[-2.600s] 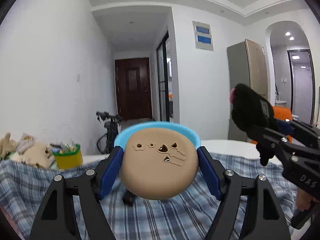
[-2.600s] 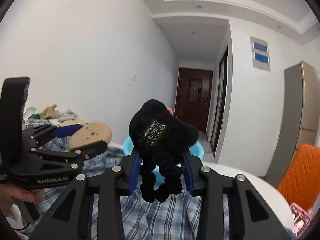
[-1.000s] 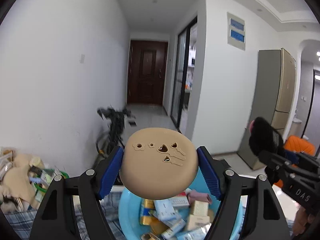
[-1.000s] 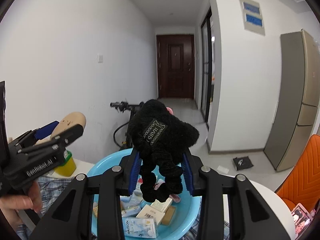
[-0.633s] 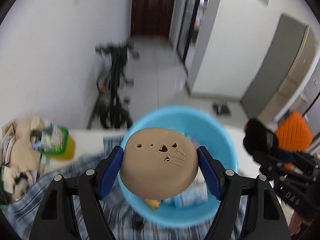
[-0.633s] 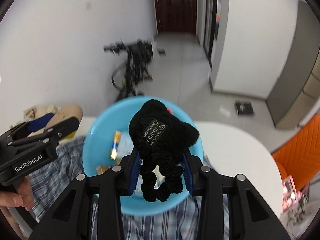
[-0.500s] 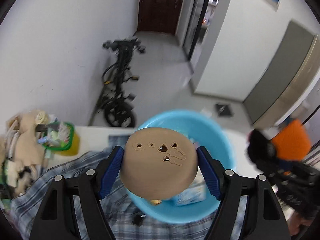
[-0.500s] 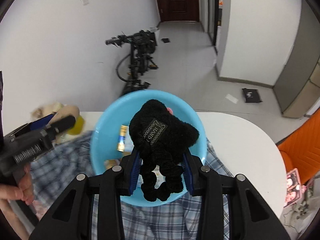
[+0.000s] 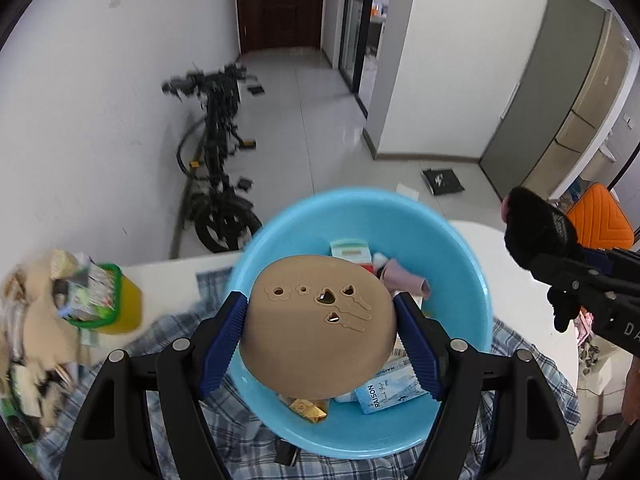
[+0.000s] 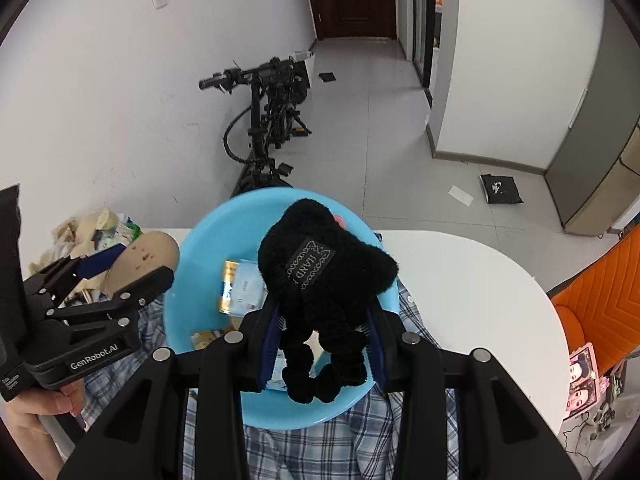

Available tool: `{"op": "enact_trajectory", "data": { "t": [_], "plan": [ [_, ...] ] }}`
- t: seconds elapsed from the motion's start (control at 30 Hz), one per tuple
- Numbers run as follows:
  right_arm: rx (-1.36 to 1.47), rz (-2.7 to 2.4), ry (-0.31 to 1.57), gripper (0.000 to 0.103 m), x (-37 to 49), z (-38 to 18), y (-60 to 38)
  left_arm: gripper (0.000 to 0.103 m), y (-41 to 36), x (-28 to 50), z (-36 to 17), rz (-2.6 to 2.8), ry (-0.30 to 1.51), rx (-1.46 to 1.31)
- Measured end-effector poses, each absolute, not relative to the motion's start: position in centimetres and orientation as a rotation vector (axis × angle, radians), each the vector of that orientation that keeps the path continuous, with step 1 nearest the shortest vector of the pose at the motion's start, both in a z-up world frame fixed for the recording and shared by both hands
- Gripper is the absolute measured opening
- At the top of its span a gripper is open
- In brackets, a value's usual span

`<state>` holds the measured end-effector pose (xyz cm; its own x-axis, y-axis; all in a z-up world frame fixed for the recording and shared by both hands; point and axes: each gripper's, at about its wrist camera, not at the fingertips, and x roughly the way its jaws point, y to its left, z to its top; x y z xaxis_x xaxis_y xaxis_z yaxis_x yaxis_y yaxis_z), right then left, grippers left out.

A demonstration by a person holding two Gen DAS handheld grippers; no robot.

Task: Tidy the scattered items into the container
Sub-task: 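Lower both held items into the blue basin and open both grippers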

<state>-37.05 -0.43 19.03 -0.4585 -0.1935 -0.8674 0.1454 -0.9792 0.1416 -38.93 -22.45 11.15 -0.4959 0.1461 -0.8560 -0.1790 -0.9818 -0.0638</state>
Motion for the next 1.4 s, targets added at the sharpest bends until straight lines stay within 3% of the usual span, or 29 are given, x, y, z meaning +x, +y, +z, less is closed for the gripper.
{"op": "enact_trajectory", "data": {
  "t": [0.33,0.5,0.73,0.83,1.4],
  "plan": [
    [1.674,-2.412,-0.030,0.036,-39.4,9.6,-1.3,0.077,-21.5,-41.8,2.1,2.486,0.044,-1.625],
    [1.690,-2.371,-0.050,0.036,-39.9,7.4,-1.5,0.077,-21.5,-42.3,0.4,2.474,0.050,-1.645],
    [1.650,-2.385,-0.079,0.036,-40.2,8.6,-1.5,0.085,-22.3,-42.3,3.1,2.614,0.050,-1.455],
    [1.636,-2.390,-0.083,0.036,-40.0,9.1,-1.5,0.094,-22.7,-41.7,4.8,2.686,0.037,-1.338],
    [1.639,-2.406,-0.077,0.036,-39.9,7.6,-2.8,0.095,-22.5,-41.4,3.3,2.652,0.078,-1.390]
  ]
}}
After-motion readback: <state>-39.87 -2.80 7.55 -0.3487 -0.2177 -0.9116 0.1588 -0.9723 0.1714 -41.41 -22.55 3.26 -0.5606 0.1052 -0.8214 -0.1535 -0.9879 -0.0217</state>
